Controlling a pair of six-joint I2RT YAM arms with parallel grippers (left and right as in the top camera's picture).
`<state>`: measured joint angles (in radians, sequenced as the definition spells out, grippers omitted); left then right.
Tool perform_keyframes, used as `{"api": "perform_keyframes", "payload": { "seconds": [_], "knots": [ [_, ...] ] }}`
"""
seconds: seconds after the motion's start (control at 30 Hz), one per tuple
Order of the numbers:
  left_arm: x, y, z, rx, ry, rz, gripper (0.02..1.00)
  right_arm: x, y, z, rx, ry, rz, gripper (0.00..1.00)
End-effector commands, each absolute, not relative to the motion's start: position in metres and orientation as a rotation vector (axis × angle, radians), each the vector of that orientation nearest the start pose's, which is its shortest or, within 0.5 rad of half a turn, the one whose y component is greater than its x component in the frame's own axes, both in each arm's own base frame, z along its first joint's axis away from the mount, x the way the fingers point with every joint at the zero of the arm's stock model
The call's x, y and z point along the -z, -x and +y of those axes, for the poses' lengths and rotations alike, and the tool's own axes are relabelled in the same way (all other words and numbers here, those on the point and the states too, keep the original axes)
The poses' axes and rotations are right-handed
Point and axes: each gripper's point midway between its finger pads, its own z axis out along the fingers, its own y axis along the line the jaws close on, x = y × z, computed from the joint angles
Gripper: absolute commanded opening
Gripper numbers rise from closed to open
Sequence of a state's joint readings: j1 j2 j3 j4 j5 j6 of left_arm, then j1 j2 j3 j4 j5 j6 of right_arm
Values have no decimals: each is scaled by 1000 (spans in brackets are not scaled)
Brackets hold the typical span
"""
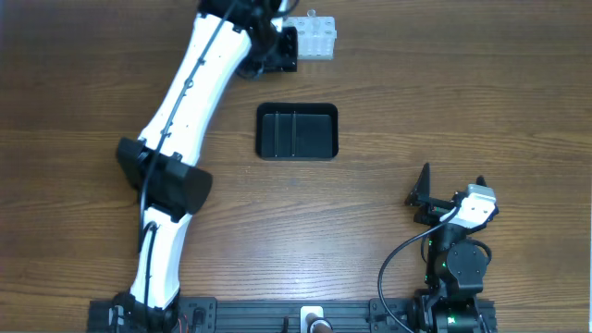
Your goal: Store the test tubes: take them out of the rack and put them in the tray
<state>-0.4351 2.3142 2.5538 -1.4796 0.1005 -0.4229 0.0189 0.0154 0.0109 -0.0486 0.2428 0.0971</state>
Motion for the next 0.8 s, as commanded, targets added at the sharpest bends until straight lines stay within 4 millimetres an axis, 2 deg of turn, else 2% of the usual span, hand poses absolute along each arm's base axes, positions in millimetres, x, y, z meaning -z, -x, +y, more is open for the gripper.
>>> {"api": "perform_keyframes", "payload": {
  "seconds": [0.03, 0.17, 0.27, 0.33, 0.43, 0.53, 0.67, 0.8],
  "knots": [
    [-244, -450, -196, 220, 19, 2721, 542, -163, -242, -37, 113, -247, 1602, 993],
    [-290, -439, -174, 156, 51, 2608, 595, -163, -242, -38, 113, -248, 1602, 993],
    [-314, -425, -161, 155, 71, 2554, 654, -163, -242, -37, 113, -247, 1602, 993],
    [-325, -414, -151, 171, 87, 2515, 757, -163, -242, -37, 113, -247, 1602, 991],
    [-328, -400, -140, 191, 102, 2468, 998, -163, -242, -37, 113, -247, 1602, 993],
    [-323, -376, -122, 197, 128, 2385, 998, -163, -242, -37, 113, -247, 1602, 991],
    [-300, -336, -97, 163, 152, 2374, 996, -163, -242, -37, 113, -248, 1602, 991],
    [-287, -315, -80, 185, 187, 2283, 998, -163, -242, -38, 114, -248, 1602, 991]
  ]
}}
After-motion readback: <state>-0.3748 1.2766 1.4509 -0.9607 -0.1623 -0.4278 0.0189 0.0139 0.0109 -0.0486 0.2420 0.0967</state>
